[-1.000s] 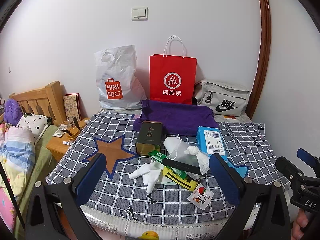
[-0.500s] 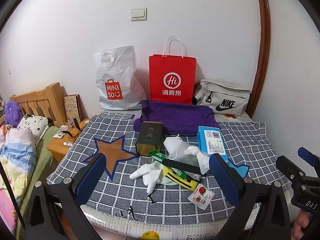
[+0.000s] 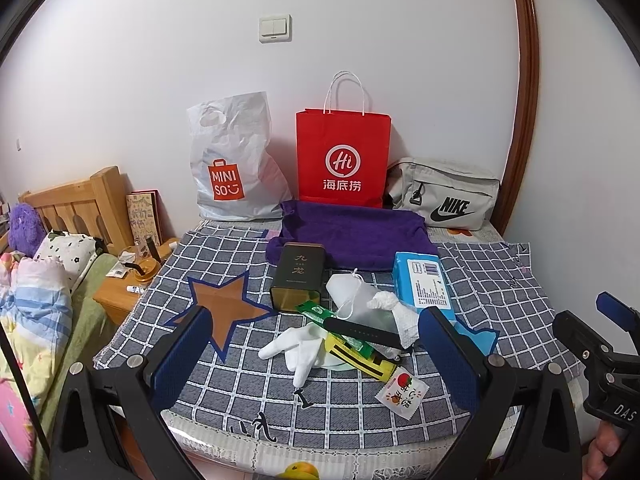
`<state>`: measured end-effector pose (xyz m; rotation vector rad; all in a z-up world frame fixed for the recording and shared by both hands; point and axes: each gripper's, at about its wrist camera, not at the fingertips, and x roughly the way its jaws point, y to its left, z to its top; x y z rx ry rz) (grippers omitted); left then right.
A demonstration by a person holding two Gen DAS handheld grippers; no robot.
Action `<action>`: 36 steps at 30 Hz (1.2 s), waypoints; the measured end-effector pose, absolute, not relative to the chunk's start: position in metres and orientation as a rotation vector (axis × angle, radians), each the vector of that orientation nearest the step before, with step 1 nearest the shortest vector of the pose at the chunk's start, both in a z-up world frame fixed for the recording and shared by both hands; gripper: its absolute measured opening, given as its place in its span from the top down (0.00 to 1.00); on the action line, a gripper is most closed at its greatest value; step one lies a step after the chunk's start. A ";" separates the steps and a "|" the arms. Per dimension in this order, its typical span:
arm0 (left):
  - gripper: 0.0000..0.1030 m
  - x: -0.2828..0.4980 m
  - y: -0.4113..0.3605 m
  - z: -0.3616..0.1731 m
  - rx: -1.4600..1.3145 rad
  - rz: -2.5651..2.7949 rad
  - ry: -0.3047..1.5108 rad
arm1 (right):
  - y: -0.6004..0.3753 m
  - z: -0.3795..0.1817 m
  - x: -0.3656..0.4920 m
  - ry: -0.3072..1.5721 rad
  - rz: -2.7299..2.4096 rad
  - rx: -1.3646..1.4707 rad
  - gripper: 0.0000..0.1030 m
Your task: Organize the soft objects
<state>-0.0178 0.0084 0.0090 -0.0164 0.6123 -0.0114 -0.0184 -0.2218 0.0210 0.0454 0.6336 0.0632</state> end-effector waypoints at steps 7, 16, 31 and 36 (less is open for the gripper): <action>0.00 -0.004 0.012 -0.004 -0.018 -0.015 0.648 | -0.219 0.013 -0.014 0.642 0.099 0.037 0.00; 0.00 0.034 0.034 -0.053 -0.041 0.042 0.759 | -0.209 -0.029 0.006 0.725 0.176 0.003 0.00; 0.00 0.075 0.072 -0.112 -0.098 0.115 0.857 | -0.171 -0.154 0.051 0.954 0.444 -0.129 0.00; 0.00 0.085 0.074 -0.125 -0.096 0.102 0.880 | -0.161 -0.181 0.060 1.001 0.468 -0.166 0.00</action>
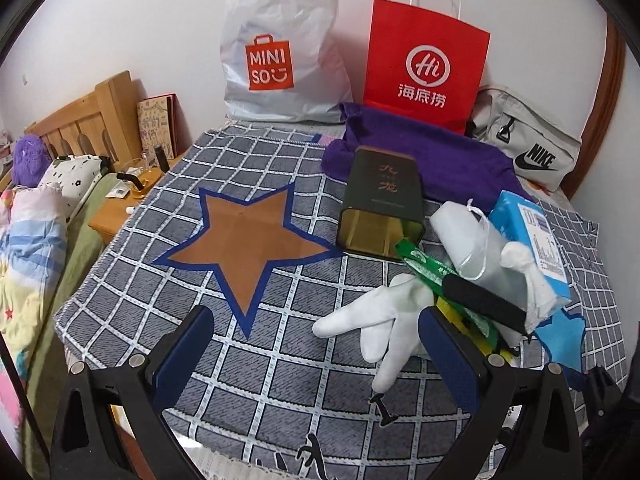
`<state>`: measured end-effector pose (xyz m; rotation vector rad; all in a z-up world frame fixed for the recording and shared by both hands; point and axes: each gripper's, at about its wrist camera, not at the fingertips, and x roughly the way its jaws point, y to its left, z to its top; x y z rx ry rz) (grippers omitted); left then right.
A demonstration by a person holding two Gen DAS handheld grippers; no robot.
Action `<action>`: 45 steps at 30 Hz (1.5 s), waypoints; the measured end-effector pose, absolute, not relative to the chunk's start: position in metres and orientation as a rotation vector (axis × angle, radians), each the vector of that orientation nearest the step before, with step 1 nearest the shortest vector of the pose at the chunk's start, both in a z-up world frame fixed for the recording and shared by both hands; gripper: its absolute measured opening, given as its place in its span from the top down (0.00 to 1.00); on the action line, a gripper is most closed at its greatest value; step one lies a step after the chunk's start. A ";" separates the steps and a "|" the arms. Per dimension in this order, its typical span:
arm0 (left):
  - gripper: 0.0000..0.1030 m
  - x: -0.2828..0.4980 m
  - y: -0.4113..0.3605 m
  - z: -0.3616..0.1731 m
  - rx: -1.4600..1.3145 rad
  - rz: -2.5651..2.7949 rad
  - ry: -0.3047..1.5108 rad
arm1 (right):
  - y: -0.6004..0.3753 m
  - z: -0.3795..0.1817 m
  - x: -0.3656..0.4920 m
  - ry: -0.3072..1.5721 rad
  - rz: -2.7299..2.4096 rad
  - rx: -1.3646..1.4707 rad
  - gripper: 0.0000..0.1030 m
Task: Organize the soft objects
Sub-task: 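Grasp the tomato-print snack packet with the right tool while the left tool grasps the white glove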
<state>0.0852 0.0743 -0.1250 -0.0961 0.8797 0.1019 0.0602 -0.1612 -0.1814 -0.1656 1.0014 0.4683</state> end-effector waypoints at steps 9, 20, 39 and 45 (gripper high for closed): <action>0.00 0.094 0.082 -0.135 -0.129 0.024 0.882 | -0.150 -0.201 0.066 0.959 0.477 -0.232 0.07; 0.01 0.102 0.069 -0.151 -0.082 -0.038 0.909 | -0.164 -0.190 0.068 0.939 0.472 -0.209 0.69; 0.88 0.125 0.053 -0.177 -0.138 -0.222 0.971 | -0.199 -0.181 0.071 0.938 0.412 -0.080 0.95; 0.89 0.116 0.063 -0.155 -0.127 -0.213 0.918 | -0.210 -0.172 0.076 0.930 0.384 -0.054 0.95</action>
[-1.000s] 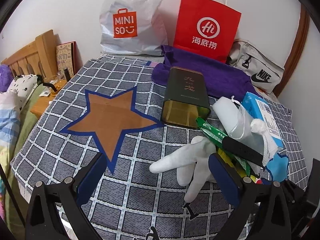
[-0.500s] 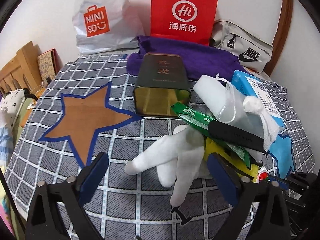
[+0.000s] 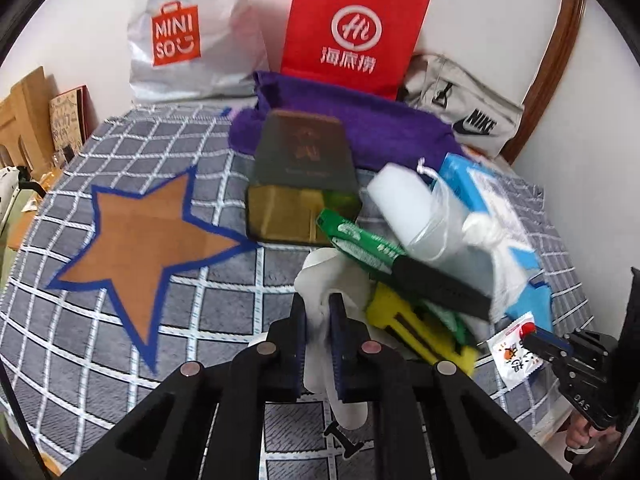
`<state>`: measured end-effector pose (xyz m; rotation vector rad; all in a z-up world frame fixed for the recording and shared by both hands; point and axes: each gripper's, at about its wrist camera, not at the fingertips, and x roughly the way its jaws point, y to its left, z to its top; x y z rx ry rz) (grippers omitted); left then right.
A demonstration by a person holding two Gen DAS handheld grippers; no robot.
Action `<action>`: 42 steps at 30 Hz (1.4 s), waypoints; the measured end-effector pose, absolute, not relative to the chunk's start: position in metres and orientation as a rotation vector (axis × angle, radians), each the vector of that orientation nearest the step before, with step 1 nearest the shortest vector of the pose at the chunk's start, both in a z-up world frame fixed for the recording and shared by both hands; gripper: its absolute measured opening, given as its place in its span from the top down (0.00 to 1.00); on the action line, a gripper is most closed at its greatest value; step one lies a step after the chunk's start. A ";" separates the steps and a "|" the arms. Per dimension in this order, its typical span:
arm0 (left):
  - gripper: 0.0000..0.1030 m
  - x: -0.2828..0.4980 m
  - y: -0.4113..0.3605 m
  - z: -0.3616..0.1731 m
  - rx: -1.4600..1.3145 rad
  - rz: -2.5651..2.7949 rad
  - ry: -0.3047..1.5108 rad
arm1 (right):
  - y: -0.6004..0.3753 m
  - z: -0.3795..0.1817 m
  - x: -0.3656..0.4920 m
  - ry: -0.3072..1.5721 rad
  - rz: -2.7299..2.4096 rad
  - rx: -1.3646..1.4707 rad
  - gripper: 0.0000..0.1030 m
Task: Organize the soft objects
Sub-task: 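Grasp the tomato-print snack packet with the right tool while the left tool grasps the white glove, then carry the glove and packet onto the purple towel and open both tools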
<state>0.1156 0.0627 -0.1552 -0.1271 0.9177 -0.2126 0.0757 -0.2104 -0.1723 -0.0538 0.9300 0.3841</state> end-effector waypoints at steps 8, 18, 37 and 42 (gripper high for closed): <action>0.90 0.103 0.070 -0.106 -0.131 -0.211 0.817 | -0.212 -0.145 0.074 0.886 0.404 -0.030 0.96; 0.90 0.093 0.077 -0.066 -0.137 -0.177 0.746 | -0.209 -0.108 0.075 0.832 0.426 -0.018 0.96; 0.90 0.128 0.050 -0.008 -0.107 -0.195 0.688 | -0.213 -0.062 0.124 0.758 0.401 -0.015 0.96; 0.90 0.153 0.042 -0.003 -0.107 -0.197 0.701 | -0.212 -0.055 0.153 0.757 0.393 -0.011 0.96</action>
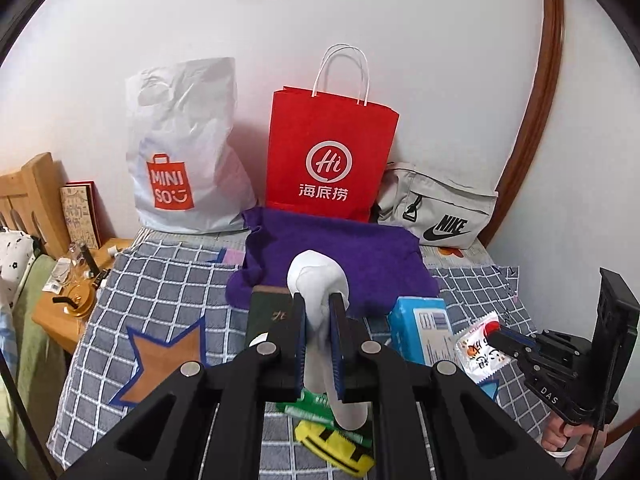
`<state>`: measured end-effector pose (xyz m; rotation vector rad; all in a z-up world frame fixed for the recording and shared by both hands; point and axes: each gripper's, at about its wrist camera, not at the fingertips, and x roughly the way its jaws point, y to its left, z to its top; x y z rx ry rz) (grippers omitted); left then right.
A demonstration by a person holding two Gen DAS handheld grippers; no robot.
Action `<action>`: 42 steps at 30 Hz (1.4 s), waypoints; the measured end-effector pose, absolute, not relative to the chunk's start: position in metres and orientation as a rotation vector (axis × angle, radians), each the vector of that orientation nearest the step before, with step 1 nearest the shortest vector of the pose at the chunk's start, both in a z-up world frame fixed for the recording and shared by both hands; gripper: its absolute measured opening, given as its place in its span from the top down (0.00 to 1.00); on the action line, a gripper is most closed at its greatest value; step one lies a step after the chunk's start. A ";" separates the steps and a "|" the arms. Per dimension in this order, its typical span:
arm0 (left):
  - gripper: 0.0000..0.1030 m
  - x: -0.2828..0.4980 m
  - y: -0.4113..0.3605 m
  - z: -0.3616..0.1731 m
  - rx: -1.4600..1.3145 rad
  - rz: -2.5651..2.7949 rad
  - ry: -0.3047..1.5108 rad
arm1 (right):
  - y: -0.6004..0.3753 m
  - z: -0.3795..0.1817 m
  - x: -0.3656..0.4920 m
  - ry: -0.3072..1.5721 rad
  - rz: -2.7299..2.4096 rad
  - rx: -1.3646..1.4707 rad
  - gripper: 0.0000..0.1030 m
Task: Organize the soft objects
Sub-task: 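Carry the glove and packet onto the purple towel and open both tools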
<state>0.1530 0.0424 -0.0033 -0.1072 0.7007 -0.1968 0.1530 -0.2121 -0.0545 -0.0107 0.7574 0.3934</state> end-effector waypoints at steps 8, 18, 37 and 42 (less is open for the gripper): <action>0.90 0.199 0.034 -0.008 -0.117 -0.211 0.728 | -0.211 -0.049 0.198 0.749 0.375 -0.001 0.96; 0.90 0.255 0.021 -0.013 -0.100 -0.233 0.739 | -0.210 -0.050 0.263 0.750 0.371 0.007 0.96; 0.89 0.358 0.009 -0.045 -0.060 -0.228 0.818 | -0.225 -0.102 0.376 0.846 0.348 0.050 0.96; 0.90 0.383 0.002 -0.052 -0.036 -0.229 0.833 | -0.230 -0.114 0.399 0.870 0.348 0.061 0.96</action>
